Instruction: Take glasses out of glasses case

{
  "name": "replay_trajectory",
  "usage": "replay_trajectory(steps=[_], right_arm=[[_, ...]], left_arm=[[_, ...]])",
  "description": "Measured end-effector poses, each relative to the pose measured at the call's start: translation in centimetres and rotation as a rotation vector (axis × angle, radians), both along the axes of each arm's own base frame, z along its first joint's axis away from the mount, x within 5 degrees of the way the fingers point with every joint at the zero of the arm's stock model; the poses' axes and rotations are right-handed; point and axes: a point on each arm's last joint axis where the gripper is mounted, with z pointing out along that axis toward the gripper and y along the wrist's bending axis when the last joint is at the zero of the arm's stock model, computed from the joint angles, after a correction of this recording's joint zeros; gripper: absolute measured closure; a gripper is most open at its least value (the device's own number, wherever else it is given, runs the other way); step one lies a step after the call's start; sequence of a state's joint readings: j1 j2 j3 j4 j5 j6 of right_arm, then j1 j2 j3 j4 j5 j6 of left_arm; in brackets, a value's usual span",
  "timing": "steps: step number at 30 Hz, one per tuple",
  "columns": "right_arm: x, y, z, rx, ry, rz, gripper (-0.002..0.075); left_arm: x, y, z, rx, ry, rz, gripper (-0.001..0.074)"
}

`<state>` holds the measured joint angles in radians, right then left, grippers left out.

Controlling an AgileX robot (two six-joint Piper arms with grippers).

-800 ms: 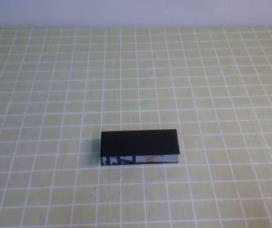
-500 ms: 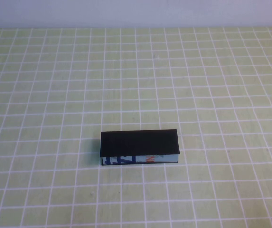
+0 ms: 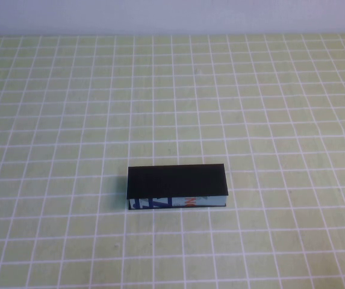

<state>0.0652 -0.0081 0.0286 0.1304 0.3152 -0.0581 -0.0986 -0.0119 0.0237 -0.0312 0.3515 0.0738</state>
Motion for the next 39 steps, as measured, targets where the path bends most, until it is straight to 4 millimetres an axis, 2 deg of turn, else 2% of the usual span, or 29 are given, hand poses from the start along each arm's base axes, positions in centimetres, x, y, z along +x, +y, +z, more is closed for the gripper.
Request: replay_trajectory(steps=[3,10,17,20,22,27,32,35,39], right_arm=[[0.0,0.0,0.0,0.000,0.000,0.000,0.0743],[0.0,0.0,0.0,0.000,0.000,0.000,0.0743],[0.0,0.0,0.0,0.000,0.000,0.000,0.0743],[0.0,0.0,0.0,0.000,0.000,0.000,0.0743],[0.0,0.0,0.0,0.000,0.000,0.000,0.0743],[0.0,0.0,0.0,0.000,0.000,0.000,0.0743],[0.0,0.0,0.0,0.000,0.000,0.000,0.0743],[0.0,0.0,0.0,0.000,0.000,0.000,0.0743],[0.0,0.0,0.0,0.000,0.000,0.000,0.0743]], left_arm=[[0.0,-0.2,0.2,-0.071,-0.016,-0.004,0.0739],[0.2,-0.8,1.5,-0.453,-0.102,0.004,0.0739],[0.2,-0.6,2.7,-0.704,-0.171,0.035,0.0739],[0.1,-1.1,5.0,-0.677,-0.133,-0.016,0.0739],[0.5,-1.6,7.3,-0.633,-0.055,-0.052,0.0739],[3.8,-3.2,10.8,-0.505,0.284,-0.135,0.0739],[9.1,-4.4,12.4,-0.340,0.522,-0.241,0.0739],[12.9,-5.0,12.7,-0.287,0.583,-0.289,0.0739],[18.1,-6.1,11.8,-0.269,0.634,-0.373,0.0739]])
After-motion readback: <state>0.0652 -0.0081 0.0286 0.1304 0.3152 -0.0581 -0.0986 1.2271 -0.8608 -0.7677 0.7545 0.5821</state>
